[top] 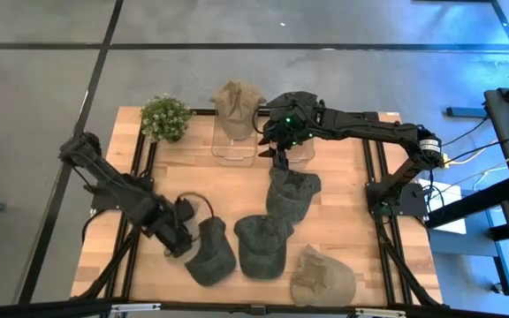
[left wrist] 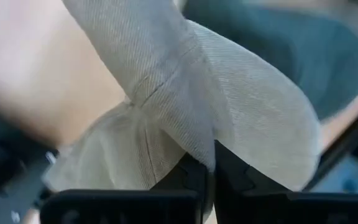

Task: Pick & Place hat
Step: Put the brown cap into the left transparent bin

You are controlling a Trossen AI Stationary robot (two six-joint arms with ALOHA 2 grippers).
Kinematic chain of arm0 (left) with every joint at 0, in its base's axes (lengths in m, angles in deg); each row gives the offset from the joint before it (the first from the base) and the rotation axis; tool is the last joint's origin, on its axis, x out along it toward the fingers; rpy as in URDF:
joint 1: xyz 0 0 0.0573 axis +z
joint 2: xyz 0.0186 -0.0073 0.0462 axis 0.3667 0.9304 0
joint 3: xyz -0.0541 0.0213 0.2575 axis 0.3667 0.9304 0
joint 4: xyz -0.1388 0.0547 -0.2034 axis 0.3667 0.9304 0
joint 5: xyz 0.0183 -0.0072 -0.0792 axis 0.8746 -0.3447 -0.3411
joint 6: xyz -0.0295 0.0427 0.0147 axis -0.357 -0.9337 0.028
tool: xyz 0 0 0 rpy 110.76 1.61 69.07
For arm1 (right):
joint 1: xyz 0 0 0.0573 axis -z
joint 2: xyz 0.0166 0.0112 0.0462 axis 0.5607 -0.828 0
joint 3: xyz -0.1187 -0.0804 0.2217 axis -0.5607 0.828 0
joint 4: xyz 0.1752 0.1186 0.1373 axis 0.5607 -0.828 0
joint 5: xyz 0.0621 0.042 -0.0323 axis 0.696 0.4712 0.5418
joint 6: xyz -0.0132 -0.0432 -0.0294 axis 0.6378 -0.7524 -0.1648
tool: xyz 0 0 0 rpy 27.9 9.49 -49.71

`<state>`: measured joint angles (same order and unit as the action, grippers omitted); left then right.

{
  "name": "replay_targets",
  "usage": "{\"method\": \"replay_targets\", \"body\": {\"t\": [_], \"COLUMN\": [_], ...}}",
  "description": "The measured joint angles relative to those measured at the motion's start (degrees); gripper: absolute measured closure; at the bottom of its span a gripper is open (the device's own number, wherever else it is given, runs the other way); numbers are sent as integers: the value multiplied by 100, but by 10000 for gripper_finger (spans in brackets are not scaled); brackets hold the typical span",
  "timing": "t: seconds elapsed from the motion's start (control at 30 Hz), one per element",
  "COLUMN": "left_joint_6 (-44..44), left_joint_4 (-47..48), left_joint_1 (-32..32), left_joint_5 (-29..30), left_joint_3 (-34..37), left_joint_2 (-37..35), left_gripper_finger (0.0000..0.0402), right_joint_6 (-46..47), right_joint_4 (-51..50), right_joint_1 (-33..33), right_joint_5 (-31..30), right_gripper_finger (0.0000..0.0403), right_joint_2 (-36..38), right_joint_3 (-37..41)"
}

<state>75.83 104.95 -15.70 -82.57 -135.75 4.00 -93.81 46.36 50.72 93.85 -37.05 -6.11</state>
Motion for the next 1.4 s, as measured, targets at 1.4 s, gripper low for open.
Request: {"method": "replay_targets", "body": {"t": [1.4], "left_joint_6": [-6414], "left_joint_4": [432], "left_joint_1": [5411], "left_joint_5": [3604], "left_joint_3": [-4152], "left_joint_2": [3738], "left_gripper_finger": [398], "right_joint_6": [317], "right_joint_4": [-1961], "right_joint_1": [337], "right_joint_5": [-1565], "right_gripper_finger": [210], "right_joint_2": [2636], "right_joint_3": [142]}}
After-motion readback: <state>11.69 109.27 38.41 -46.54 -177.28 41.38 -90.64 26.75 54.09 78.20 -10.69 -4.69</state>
